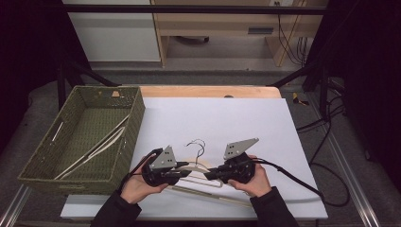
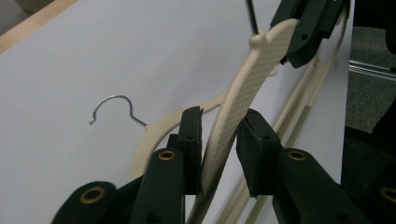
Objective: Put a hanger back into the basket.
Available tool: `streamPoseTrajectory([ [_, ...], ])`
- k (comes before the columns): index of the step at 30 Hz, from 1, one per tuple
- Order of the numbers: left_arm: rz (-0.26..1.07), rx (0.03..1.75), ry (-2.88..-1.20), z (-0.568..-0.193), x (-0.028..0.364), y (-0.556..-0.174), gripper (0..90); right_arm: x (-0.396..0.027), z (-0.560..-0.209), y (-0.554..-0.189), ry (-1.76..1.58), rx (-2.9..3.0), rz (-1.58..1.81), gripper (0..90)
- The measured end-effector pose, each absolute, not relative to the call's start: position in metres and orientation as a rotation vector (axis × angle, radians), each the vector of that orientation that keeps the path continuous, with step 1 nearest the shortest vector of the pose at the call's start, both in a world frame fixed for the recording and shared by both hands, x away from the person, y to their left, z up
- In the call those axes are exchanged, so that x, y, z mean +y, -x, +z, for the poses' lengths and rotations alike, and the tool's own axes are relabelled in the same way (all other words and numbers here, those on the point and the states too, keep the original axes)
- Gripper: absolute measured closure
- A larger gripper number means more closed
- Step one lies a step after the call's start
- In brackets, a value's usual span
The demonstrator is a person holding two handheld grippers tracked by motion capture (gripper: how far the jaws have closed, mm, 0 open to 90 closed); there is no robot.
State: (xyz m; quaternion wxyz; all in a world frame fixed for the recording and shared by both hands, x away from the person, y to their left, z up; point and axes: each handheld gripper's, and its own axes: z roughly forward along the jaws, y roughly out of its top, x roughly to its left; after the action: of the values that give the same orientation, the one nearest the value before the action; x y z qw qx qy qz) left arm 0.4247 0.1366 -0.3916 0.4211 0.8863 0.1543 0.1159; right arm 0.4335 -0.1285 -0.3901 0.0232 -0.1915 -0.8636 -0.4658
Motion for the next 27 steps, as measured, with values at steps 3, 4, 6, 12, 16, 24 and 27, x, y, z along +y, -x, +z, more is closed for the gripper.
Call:
streamPoseTrajectory([
  [3, 0.265, 0.387, -2.222, -0.391, 0.137, -0.423, 74.7, -0.129, -0.389, -0.433, 0.611, -2.689, -1.45, 81.6],
  [4, 0.261, 0.387, -2.224, -0.391, 0.137, -0.422, 75.8, -0.129, -0.389, -0.433, 0.618, -2.691, -1.457, 80.4],
  [6, 0.242, 0.391, -2.223, -0.391, 0.137, -0.421, 78.3, -0.13, -0.389, -0.433, 0.631, -2.711, -1.481, 77.6],
  [12, 0.209, 0.38, -2.238, -0.392, 0.135, -0.418, 82.9, -0.129, -0.39, -0.433, 0.678, -2.751, -1.494, 67.0],
  [16, 0.141, 0.377, -2.222, -0.392, 0.135, -0.417, 86.1, -0.129, -0.39, -0.433, 0.674, -2.775, -1.514, 60.5],
  [24, 0.196, 0.459, -2.178, -0.387, 0.143, -0.416, 86.1, -0.139, -0.382, -0.426, 0.781, -2.829, -1.54, 34.1],
  [27, 0.227, 0.476, -2.164, -0.382, 0.146, -0.414, 86.2, -0.147, -0.38, -0.425, 0.846, -2.82, -1.587, 25.8],
])
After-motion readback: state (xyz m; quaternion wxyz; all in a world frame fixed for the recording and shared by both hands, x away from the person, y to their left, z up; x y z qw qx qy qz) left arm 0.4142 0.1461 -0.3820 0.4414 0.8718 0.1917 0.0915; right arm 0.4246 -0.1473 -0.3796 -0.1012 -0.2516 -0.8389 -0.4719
